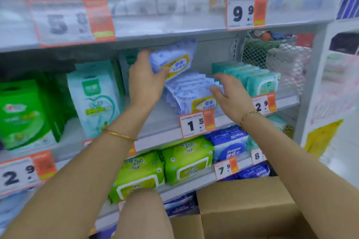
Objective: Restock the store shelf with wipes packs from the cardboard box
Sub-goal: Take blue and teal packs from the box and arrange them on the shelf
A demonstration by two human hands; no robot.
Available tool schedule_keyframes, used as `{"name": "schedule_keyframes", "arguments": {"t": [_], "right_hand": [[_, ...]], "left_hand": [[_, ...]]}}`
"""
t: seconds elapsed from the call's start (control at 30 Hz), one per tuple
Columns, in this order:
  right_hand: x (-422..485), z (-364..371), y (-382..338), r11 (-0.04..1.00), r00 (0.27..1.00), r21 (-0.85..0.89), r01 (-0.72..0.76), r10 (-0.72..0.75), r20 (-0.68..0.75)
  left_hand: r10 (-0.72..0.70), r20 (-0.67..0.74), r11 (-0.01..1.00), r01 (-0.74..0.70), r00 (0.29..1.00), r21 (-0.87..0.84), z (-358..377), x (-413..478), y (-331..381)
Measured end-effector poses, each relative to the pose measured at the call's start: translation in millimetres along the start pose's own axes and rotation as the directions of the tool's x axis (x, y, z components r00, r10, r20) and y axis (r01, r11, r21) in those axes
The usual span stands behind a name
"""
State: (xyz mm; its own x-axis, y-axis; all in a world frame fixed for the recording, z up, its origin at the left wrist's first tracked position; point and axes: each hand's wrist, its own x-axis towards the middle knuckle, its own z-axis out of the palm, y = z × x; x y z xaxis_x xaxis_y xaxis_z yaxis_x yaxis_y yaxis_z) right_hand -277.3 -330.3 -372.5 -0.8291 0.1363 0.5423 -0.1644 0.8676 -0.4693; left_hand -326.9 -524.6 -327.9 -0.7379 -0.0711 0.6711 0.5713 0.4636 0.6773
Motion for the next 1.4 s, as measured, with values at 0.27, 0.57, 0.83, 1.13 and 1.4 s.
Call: {"name": "schedule_keyframes", "arguments": {"t": [0.27, 0.57, 0.83, 1.13, 1.4], "right_hand": [[50.0, 33.5, -7.5, 0.949, 0.994, -0.309, 0.066, -0.035, 0.105], [51.7, 54.4, 1.8, 0.957, 0.997, -0.284, 0.057, -0.070, -0.036], [52.2, 55.6, 2.5, 0.948, 0.997, -0.314, 0.058, -0.072, -0.033], [52.6, 48.8, -1.6, 0.946, 0.997, -0.323, 0.037, -0.013, 0.075], [37.4, 41.6, -0.9, 0.969, 0.972, -0.245, 0.032, -0.087, -0.217]], "left_hand": [[-0.023, 0.015, 0.979, 0.020, 1.000, 0.205, 78.7, 112.7, -63.9], [-0.202, 0.241, 0.930, 0.109, 0.949, 0.351, 117.9, 153.9, -105.7], [-0.491, 0.537, 0.865, 0.307, 0.686, 0.398, 119.2, 145.8, -107.5], [-0.368, 0.554, 0.830, -0.004, 0.747, 0.558, 124.0, 139.6, -98.3], [-0.201, 0.405, 0.868, -0.030, 0.892, 0.496, 103.4, 80.5, -42.3]]}}
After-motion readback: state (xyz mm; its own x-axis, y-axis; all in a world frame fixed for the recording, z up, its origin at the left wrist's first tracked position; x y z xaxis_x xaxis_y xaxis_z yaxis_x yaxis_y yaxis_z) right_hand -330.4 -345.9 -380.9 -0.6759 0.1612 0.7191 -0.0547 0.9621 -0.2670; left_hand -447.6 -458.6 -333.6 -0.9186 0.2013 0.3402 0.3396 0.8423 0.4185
